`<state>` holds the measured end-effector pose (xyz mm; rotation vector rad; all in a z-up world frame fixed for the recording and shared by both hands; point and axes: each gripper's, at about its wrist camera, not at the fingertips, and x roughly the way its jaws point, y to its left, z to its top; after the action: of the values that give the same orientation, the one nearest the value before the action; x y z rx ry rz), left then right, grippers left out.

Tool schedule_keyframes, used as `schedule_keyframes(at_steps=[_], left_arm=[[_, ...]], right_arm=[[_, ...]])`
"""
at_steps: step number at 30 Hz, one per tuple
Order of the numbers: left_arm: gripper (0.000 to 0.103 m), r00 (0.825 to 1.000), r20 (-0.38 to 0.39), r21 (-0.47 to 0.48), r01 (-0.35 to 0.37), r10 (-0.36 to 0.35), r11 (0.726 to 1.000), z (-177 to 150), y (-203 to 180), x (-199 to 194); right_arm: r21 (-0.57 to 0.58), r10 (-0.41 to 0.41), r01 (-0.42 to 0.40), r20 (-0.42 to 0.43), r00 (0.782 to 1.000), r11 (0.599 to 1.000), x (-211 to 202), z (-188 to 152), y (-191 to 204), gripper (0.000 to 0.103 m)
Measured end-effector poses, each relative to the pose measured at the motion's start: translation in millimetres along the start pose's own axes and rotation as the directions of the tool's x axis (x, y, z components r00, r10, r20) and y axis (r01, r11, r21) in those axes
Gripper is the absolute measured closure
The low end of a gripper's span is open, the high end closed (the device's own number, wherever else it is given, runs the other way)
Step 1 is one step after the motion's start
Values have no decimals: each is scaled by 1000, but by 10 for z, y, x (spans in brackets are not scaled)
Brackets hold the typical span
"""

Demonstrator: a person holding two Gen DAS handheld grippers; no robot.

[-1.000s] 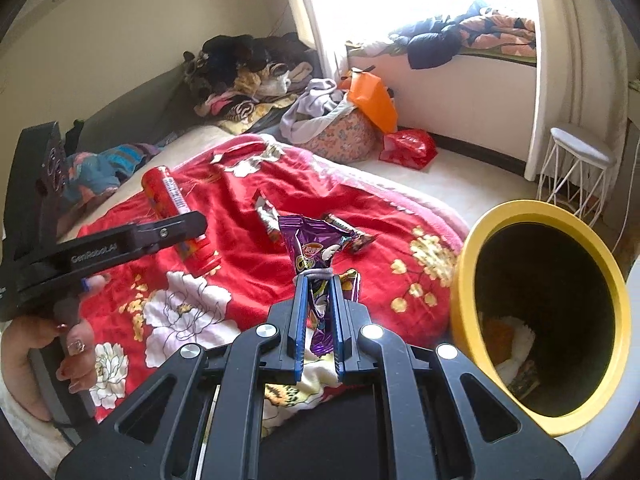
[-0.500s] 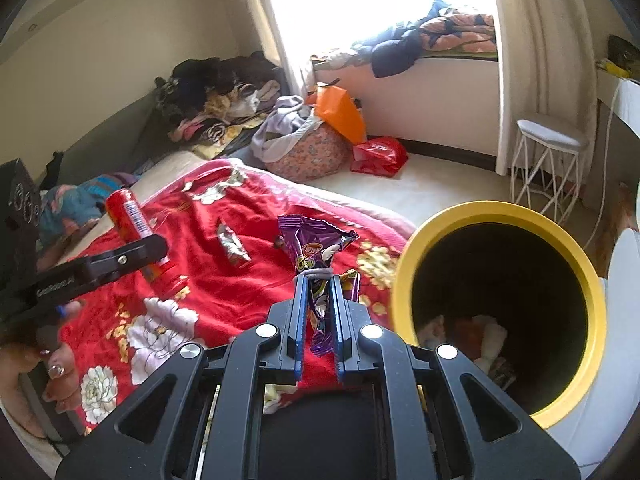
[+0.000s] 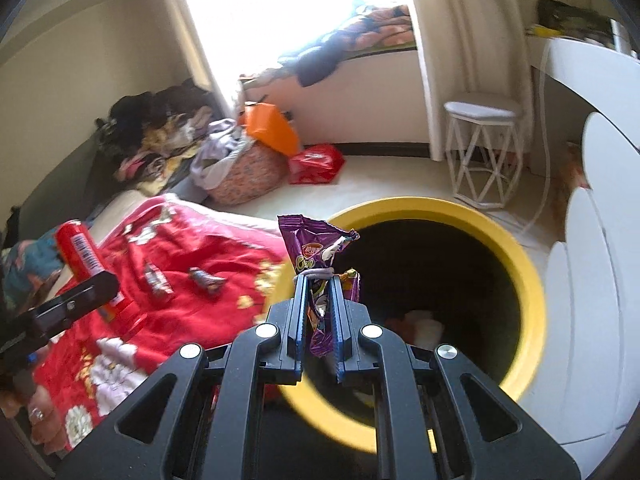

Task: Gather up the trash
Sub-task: 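Carry the red tube with the left tool while the right tool carries the purple wrapper over the bin, then open the left tool to drop the red tube while the right tool drops the purple wrapper into the bin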

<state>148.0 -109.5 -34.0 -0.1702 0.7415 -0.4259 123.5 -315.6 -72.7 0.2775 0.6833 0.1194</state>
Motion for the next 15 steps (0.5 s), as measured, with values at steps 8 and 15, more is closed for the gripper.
schedule_keyframes(at_steps=[8, 15], left_arm=[[74, 998, -57, 56, 42, -39, 998, 22, -315, 379], [74, 990, -119, 52, 87, -80, 995, -4, -407, 746]], right_arm=[[91, -52, 55, -35, 998, 994, 83, -60, -465, 92], [174, -41, 51, -56, 998, 983, 165, -99, -721, 83]])
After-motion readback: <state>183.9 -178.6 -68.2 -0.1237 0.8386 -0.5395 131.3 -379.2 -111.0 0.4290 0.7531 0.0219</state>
